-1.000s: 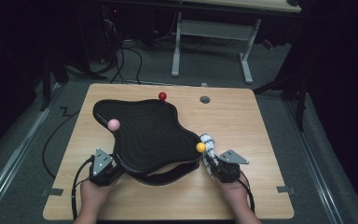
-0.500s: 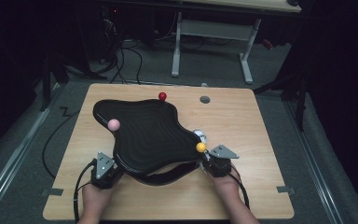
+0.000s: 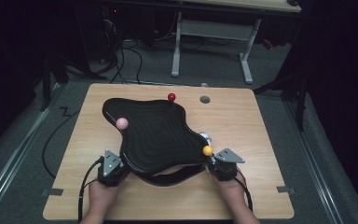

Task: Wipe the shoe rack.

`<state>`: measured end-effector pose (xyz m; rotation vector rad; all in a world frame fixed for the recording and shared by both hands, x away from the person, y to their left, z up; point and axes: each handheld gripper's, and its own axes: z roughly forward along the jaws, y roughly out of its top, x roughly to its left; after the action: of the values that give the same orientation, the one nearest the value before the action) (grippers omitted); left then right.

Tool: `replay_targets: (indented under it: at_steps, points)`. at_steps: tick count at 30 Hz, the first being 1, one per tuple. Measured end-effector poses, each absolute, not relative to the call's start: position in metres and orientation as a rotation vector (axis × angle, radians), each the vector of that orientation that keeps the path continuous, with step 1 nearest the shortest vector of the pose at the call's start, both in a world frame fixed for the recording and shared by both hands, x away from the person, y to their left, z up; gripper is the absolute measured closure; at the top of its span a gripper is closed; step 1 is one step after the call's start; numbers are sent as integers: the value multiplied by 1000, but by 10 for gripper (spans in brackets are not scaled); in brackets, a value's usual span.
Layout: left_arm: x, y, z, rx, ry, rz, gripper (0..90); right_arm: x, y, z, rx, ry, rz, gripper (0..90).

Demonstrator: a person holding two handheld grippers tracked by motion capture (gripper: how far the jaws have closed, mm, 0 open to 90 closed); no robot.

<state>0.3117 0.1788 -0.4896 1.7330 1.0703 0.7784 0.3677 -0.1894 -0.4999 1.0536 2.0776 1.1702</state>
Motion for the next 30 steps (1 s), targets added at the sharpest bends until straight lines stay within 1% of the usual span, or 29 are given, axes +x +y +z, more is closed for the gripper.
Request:
replay_targets:
  at_steps: [5, 15, 21, 22, 23, 24, 27, 30]
  points:
    - [322, 161, -489, 1751, 1023, 745, 743, 359, -207, -501, 1096, 2044, 1152, 798]
    - [348, 119, -489, 1782, 932, 684, 742, 331, -252, -504, 1197, 1964, 1095, 797]
    - [357, 110, -489, 1783, 918, 674, 738, 319, -264, -506, 1225, 1945, 1069, 796]
    - [357, 110, -489, 1782, 914, 671, 730, 318, -265, -506, 1231, 1944, 1068, 796]
    - [357, 110, -488, 1778, 912, 671, 695, 317, -265, -507, 1225, 1944, 1064, 797]
    - [357, 110, -487, 1770, 914, 672, 695, 317, -265, -507, 1225, 1944, 1064, 797]
    - [355, 112, -486, 1762, 922, 674, 629, 317, -264, -507, 1226, 1944, 1062, 797]
    - [353, 114, -487, 1771, 924, 676, 615, 318, -264, -507, 1229, 1947, 1060, 797]
